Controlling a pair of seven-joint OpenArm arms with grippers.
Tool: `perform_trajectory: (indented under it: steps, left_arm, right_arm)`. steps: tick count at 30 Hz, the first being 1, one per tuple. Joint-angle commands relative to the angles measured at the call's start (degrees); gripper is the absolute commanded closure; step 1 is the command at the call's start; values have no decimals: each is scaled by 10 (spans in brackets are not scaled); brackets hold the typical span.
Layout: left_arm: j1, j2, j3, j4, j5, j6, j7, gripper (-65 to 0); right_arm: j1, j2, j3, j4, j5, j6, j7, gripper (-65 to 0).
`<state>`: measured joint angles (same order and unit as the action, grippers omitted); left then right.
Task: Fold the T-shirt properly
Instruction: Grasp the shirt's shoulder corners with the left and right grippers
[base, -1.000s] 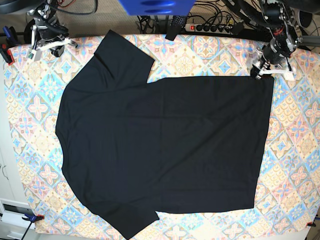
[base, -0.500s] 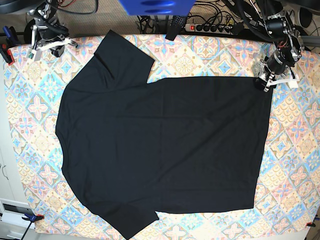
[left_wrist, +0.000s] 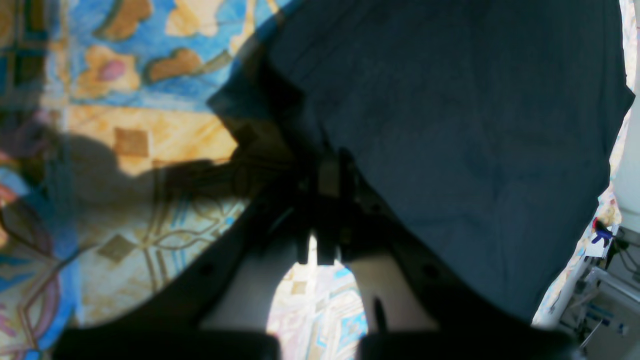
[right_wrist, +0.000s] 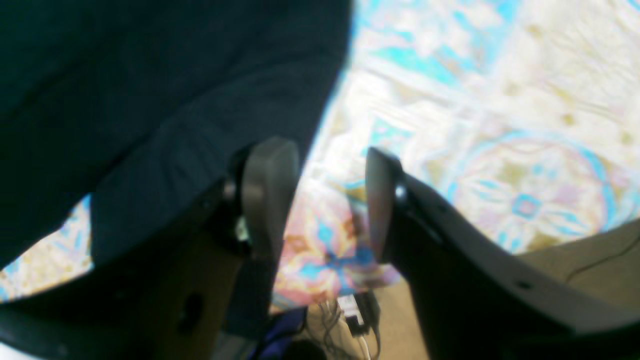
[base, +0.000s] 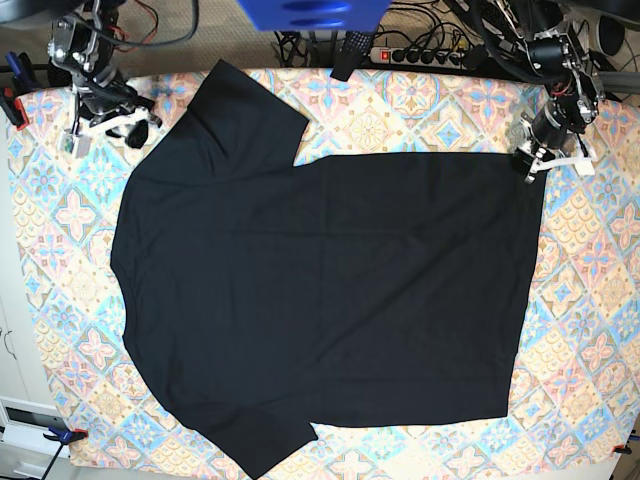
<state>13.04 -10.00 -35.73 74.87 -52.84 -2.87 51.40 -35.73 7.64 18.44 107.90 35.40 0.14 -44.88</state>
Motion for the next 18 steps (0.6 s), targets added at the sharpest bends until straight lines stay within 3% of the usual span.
perform_trajectory:
  steps: [1,18]
  left_arm:
    - [0,0,4,3,-4,-2,23,0]
    - [1,1,4,3,-4,-2,23,0]
  right_arm:
    - [-7,3,2,7,2,1,-3,-258]
    - [3,-12,-105,-88,3,1,-17,-259]
